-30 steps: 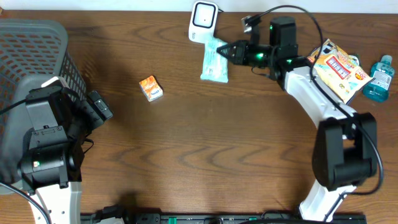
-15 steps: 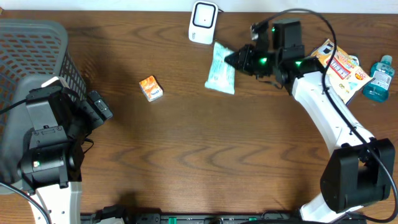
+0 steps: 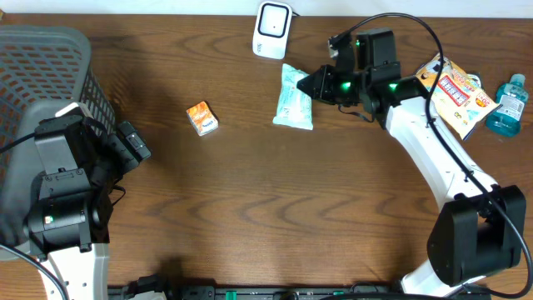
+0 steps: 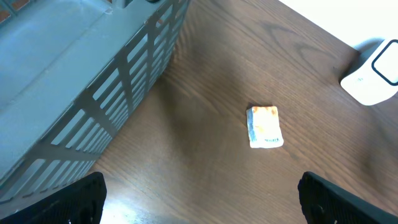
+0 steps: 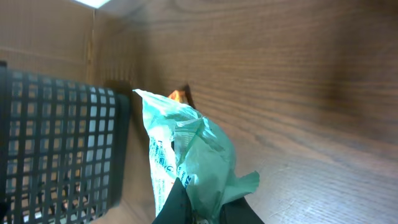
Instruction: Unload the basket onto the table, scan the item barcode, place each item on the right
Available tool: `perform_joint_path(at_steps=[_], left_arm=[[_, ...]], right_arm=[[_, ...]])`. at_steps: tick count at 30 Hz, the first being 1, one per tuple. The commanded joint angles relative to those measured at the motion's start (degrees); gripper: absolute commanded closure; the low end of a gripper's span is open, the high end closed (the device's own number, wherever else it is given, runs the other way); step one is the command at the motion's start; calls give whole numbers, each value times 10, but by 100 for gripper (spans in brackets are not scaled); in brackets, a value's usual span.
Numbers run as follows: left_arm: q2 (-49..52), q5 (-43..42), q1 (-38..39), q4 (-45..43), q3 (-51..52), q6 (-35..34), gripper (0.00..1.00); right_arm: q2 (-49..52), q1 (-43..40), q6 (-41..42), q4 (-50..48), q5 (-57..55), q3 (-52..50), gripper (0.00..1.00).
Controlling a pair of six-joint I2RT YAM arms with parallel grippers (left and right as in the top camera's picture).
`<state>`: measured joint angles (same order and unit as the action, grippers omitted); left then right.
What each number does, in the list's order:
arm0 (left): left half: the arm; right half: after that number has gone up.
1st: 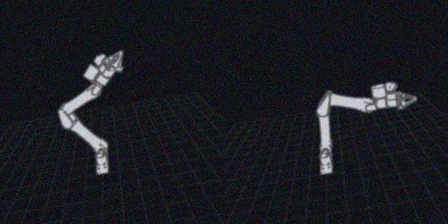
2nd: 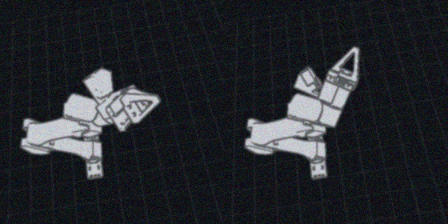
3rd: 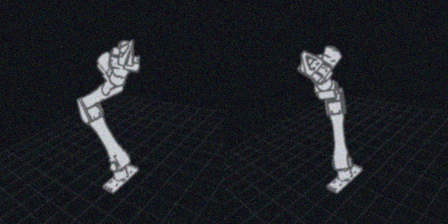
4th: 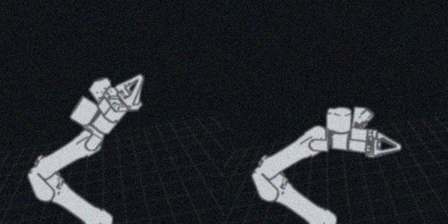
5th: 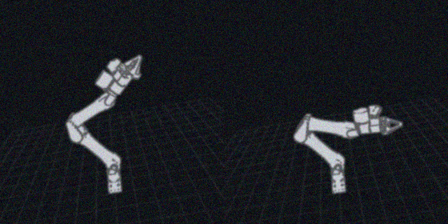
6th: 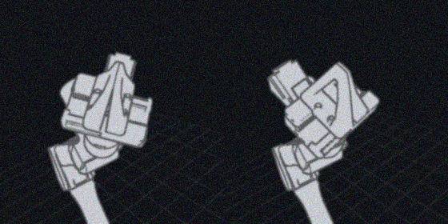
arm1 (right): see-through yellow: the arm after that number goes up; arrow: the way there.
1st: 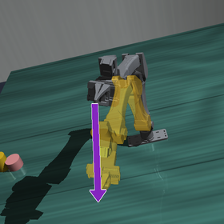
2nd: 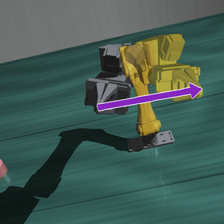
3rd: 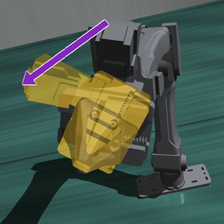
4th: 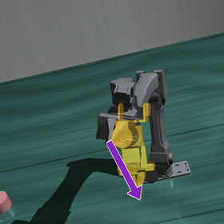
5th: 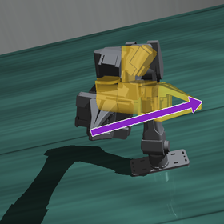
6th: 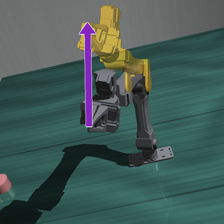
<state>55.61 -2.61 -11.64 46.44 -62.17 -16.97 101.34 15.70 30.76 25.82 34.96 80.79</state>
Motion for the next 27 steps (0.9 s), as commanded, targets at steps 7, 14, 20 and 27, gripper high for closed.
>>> perform_joint_path(at_steps=[7,14,20,27], left_arm=[[1,7,-3,0,-3,-5,2],[1,7,-3,0,-3,-5,2],[1,7,-3,0,-3,-5,2],[1,7,-3,0,-3,-5,2]], right_arm=[[-2,24,7,30,-15,6,99],[-2,25,-4,24,-36,6,99],[-2,25,-21,3,-31,6,99],[-2,25,-21,-1,-31,6,99]])
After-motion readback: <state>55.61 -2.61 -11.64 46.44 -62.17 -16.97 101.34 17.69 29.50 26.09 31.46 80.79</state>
